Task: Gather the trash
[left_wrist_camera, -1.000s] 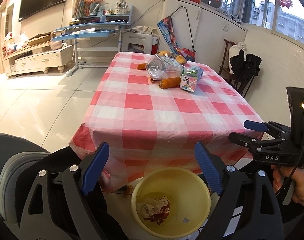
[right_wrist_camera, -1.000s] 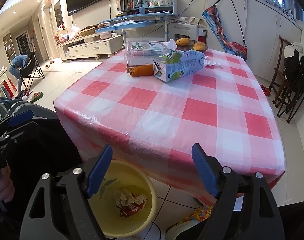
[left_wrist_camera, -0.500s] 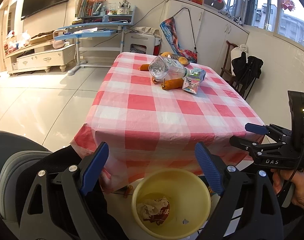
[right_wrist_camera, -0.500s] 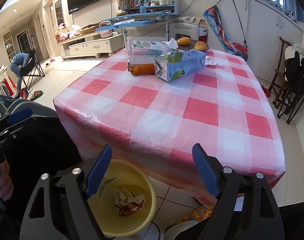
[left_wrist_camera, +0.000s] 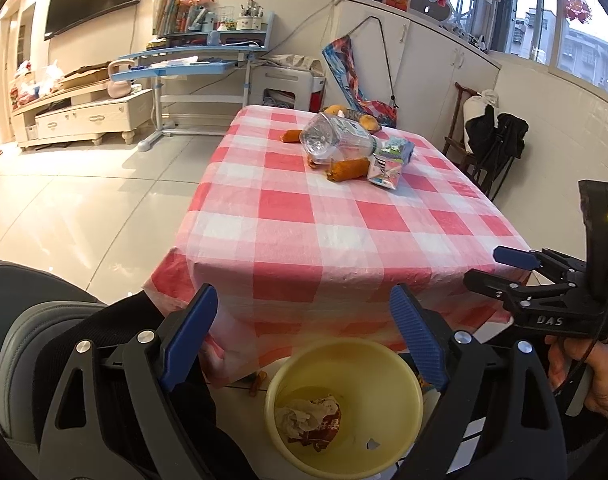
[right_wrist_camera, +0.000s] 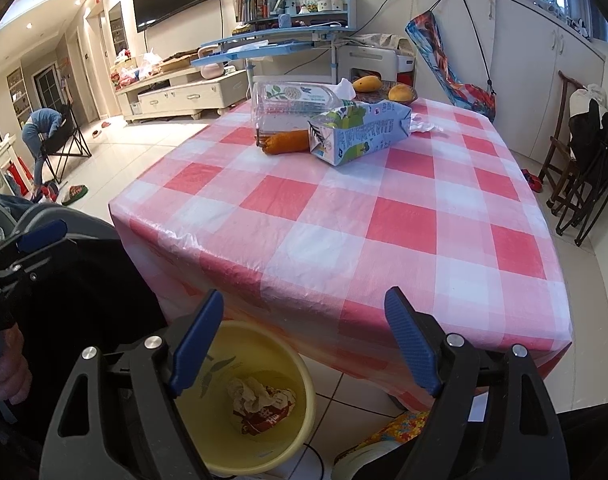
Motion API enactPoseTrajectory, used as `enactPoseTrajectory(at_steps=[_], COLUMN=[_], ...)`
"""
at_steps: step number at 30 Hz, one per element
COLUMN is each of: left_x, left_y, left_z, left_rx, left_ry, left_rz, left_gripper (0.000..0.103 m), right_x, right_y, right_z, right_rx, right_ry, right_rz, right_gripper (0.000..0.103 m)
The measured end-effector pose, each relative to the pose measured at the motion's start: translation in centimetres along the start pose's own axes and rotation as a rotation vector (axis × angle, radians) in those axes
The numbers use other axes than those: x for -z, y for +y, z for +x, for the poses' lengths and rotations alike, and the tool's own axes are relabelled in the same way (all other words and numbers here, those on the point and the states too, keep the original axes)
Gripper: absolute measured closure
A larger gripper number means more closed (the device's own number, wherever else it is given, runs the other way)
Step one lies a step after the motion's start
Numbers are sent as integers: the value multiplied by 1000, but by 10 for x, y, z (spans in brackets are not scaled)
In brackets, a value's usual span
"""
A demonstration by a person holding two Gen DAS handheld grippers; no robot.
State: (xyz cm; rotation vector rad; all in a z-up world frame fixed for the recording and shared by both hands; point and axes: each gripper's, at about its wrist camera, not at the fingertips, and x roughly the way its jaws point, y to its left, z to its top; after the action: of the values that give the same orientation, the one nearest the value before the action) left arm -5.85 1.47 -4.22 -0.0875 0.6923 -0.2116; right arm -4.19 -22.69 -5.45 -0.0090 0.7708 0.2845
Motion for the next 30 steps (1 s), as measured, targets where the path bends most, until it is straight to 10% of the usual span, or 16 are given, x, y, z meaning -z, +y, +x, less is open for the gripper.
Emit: enactPoseTrajectory(at_steps=[30], left_x=[-25], left_y=[-21], left_z=[17], left_rx=[-113], left_ry=[39], left_rz=[125], left_gripper=[18], right_x=[-15], right_y=[-29], right_z=[-16], right_rx=[-116], right_ry=[-54], right_rz=[188], right_gripper=[23])
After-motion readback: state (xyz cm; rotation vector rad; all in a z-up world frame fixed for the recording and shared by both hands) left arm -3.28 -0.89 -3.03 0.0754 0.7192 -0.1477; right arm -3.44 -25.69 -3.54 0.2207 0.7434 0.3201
